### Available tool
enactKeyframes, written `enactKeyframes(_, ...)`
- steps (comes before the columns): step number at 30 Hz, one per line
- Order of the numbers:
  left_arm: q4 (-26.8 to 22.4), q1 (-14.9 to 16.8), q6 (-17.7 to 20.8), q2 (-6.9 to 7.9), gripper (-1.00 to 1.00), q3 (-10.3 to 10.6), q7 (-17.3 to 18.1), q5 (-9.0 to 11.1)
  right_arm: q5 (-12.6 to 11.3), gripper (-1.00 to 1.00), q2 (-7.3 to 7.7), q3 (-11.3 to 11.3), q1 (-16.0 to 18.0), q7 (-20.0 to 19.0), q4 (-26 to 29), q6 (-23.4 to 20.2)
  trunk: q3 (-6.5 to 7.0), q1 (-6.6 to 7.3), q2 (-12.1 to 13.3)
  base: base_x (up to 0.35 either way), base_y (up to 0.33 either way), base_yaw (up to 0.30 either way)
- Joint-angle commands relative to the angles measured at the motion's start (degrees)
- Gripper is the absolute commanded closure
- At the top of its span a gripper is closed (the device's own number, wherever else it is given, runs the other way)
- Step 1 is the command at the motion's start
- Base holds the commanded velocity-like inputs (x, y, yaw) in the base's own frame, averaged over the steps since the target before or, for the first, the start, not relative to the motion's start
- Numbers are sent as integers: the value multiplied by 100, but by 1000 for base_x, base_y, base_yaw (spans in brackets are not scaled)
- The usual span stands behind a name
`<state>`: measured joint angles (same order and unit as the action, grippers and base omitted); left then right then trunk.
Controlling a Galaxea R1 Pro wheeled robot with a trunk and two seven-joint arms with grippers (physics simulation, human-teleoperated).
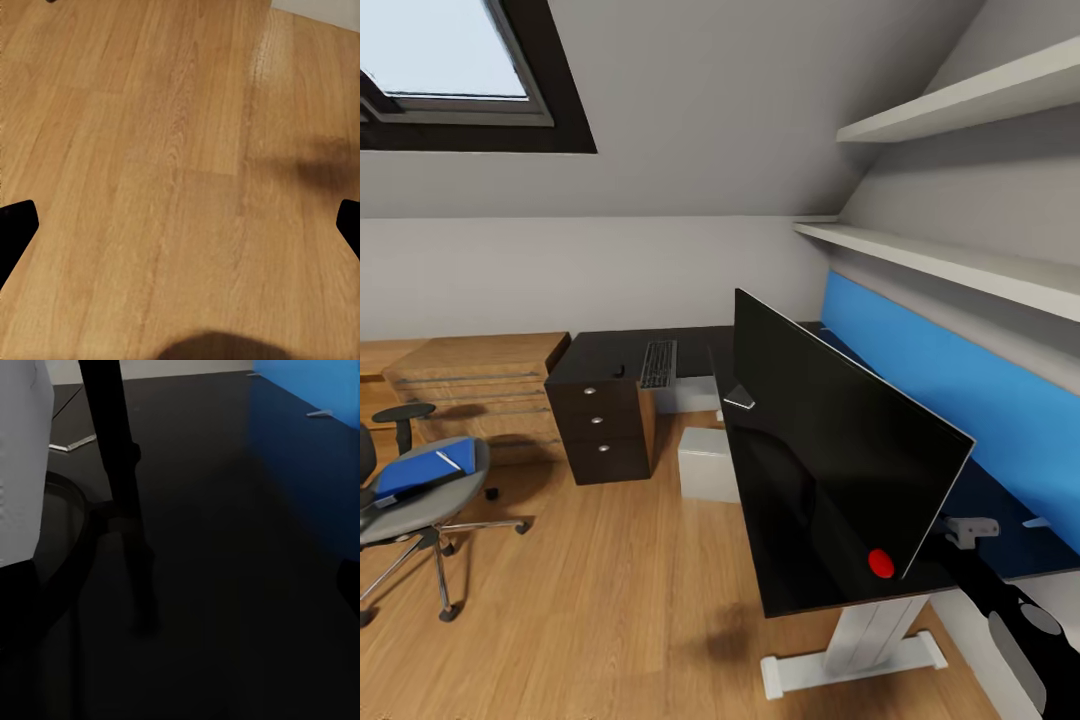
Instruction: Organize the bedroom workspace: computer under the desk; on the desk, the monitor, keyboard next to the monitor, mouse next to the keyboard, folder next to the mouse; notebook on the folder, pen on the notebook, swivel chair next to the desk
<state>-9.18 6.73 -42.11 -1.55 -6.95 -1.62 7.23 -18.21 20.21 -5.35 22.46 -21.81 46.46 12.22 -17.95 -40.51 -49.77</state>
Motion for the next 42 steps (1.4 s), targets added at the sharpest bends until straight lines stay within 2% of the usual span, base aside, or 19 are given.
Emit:
enactKeyframes(1,4,4,-16,-1,-100,-17,-5,-3,-60,-100,0,-9,4,-51,-6,2,-7,0,-5,0,0,131)
enactKeyframes(42,2,4,-18,31,-100,-17,-5,-3,-60,-100,9,-27,4,-78,-14,9,-108,0,-5,0,0,265)
